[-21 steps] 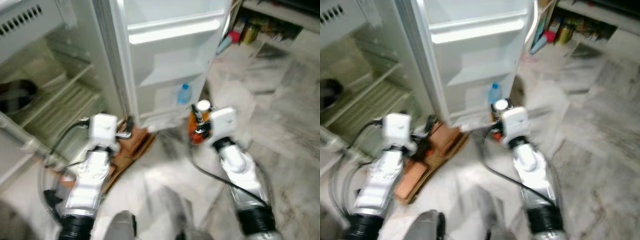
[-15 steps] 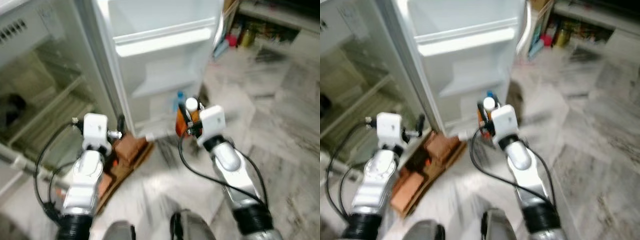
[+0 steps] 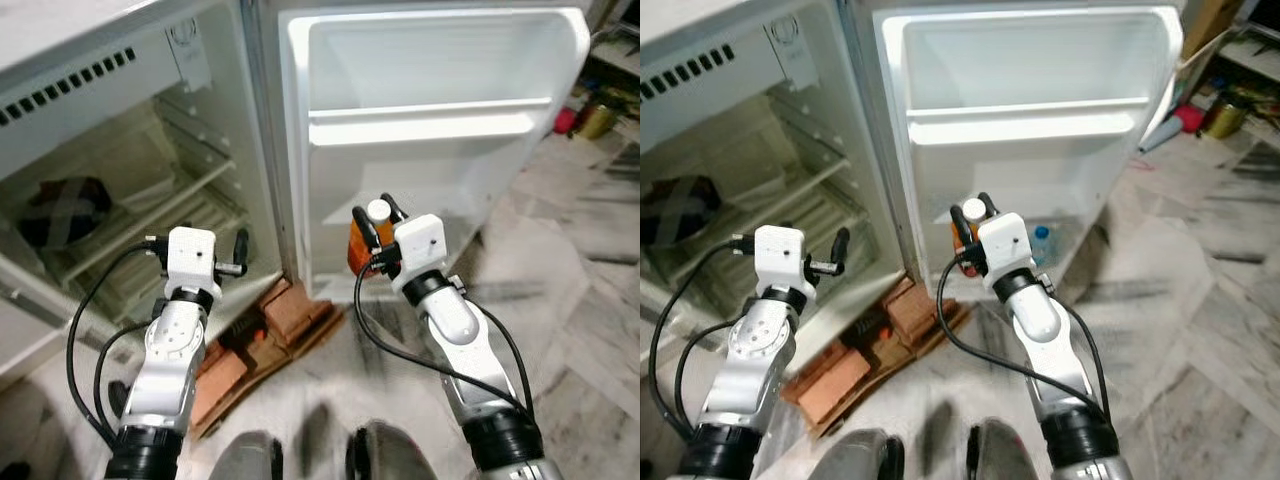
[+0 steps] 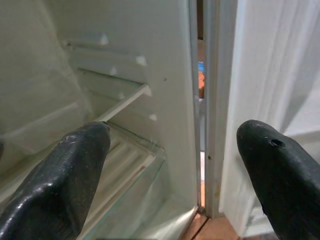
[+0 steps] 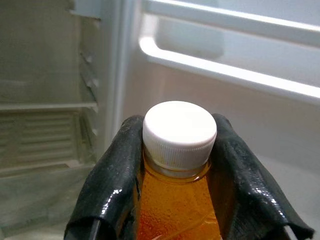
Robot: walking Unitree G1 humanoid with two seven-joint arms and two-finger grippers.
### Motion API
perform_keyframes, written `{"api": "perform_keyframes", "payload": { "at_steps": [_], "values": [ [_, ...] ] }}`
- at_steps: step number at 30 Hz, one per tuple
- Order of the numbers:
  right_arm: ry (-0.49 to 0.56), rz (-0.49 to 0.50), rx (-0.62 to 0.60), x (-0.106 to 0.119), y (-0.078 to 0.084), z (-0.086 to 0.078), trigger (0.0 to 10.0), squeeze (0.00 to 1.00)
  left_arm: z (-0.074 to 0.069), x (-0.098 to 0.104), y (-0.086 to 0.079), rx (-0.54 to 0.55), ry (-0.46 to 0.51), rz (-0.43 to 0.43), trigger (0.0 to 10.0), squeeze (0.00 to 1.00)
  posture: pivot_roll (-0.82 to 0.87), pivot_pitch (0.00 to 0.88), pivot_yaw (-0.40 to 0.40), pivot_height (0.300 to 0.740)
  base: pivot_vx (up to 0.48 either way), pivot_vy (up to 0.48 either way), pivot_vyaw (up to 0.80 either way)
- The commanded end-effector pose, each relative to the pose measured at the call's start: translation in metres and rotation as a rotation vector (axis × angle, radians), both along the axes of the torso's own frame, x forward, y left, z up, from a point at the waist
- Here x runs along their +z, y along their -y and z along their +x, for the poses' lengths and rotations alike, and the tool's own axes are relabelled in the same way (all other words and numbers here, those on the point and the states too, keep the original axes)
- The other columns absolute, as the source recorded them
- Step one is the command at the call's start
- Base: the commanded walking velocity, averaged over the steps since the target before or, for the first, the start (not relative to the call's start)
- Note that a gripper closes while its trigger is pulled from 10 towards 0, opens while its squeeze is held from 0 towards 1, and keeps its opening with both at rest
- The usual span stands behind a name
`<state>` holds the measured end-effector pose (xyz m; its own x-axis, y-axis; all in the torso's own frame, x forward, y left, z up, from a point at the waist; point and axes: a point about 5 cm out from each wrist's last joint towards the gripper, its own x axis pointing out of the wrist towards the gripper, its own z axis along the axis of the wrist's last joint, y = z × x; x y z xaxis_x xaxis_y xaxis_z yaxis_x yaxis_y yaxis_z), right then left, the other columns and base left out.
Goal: Restocking fridge
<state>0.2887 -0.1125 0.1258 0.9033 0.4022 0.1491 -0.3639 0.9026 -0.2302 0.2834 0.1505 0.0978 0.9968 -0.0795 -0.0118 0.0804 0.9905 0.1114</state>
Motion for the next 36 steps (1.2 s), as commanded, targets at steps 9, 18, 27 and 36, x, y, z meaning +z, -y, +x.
{"api": "perform_keyframes", "payload": {
  "at_steps": [9,18,27,36],
  "values": [
    [0.02,0.018,-0.038,0.005,0.008,0.002,10.0,0.0,0.0,-0.001,0.008,-0.025,-0.01,0.0,10.0,0.0,0.04,0.132,-0.019,0.74,0.318,0.0,0.07],
    [-0.012,0.032,-0.06,0.001,0.01,0.003,10.0,0.0,-0.001,-0.002,0.01,-0.033,-0.013,-0.003,10.0,0.0,0.04,0.134,-0.022,0.74,0.314,-0.171,0.0],
    [0.001,0.027,-0.064,0.003,0.01,0.004,10.0,0.0,-0.001,-0.002,0.01,-0.031,-0.018,-0.014,10.0,0.0,0.04,0.135,-0.021,0.74,0.0,0.0,0.0],
    [0.137,-0.01,-0.081,0.027,0.009,0.005,10.0,0.0,-0.001,-0.002,0.01,-0.027,-0.019,-0.016,10.0,0.0,0.04,0.136,-0.022,0.74,0.0,0.0,0.0]
  ]
}}
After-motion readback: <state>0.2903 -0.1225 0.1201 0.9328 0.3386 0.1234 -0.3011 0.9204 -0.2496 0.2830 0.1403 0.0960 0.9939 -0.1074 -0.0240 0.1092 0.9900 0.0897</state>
